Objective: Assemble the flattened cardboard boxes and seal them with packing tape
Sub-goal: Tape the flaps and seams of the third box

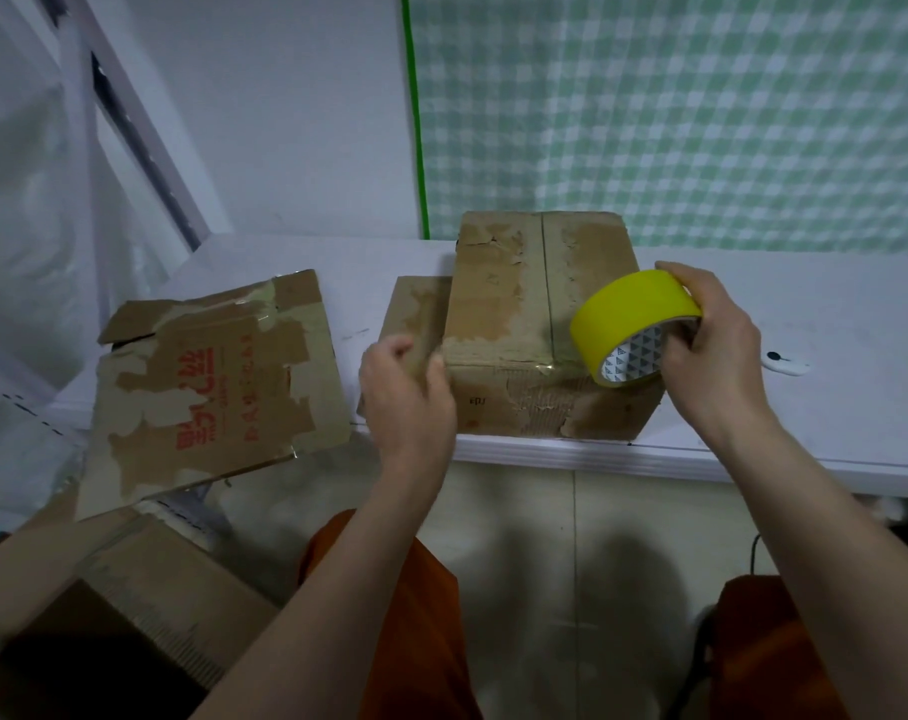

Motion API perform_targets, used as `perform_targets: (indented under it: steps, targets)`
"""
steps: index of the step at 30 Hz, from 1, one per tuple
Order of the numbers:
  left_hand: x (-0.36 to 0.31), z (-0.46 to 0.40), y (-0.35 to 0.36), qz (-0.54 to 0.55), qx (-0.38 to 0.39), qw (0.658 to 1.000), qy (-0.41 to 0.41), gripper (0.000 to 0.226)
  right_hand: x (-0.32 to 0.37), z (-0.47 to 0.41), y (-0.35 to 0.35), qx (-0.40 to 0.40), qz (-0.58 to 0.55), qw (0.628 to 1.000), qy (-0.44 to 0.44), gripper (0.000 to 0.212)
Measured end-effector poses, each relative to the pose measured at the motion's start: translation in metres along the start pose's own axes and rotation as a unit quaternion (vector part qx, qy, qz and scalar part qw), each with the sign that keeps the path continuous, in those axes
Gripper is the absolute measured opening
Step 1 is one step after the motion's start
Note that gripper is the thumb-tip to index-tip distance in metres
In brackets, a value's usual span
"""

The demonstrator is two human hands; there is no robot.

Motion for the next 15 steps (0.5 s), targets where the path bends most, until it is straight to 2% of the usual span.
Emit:
perform_targets:
  steps: [1,2,4,5,6,8,10,12,15]
  targets:
    - [-0.010,0.005,0.004,-0.048,0.008,0.992,0.115,0.029,-0.001,0.001,0.001,0.001,-0.005,1.000,0.006,0.059]
    - [-0.016,0.012,0.011,-0.089,0.052,0.976,0.194,0.039,-0.002,0.002,0.002,0.001,-0.010,1.000,0.015,0.057]
    - [-0.020,0.025,0.027,-0.189,0.146,0.933,0.270,0.057,-0.008,0.003,0.004,-0.014,-0.034,0.998,0.041,0.052]
    - [-0.019,0.029,0.032,-0.250,0.169,0.907,0.293,0.069,-0.012,0.002,0.005,-0.029,-0.055,0.996,0.057,0.046]
    - [-0.017,0.031,0.036,-0.300,0.182,0.885,0.305,0.079,-0.015,0.002,0.007,-0.042,-0.077,0.994,0.072,0.039]
    - [-0.013,0.029,0.039,-0.344,0.193,0.867,0.306,0.090,-0.019,0.002,0.012,-0.048,-0.094,0.991,0.084,0.032]
    - [-0.010,0.029,0.039,-0.359,0.195,0.859,0.308,0.093,-0.016,0.005,0.014,-0.040,-0.080,0.994,0.060,0.039]
    - [-0.010,0.029,0.038,-0.370,0.191,0.854,0.311,0.093,-0.010,0.005,0.000,-0.053,-0.047,0.997,0.001,0.051]
    - [-0.012,0.030,0.037,-0.367,0.191,0.861,0.297,0.091,-0.023,-0.005,-0.037,-0.087,0.084,0.991,-0.061,0.060]
Point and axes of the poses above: each hand's wrist, its own z-axis away from the middle knuckle, its own y-axis out of the palm, x = y × z, the point moved 4 cm from there along -z, towards the middle knuckle, and after that the axes turned 3 degrees about -x, right-handed, at the moved point
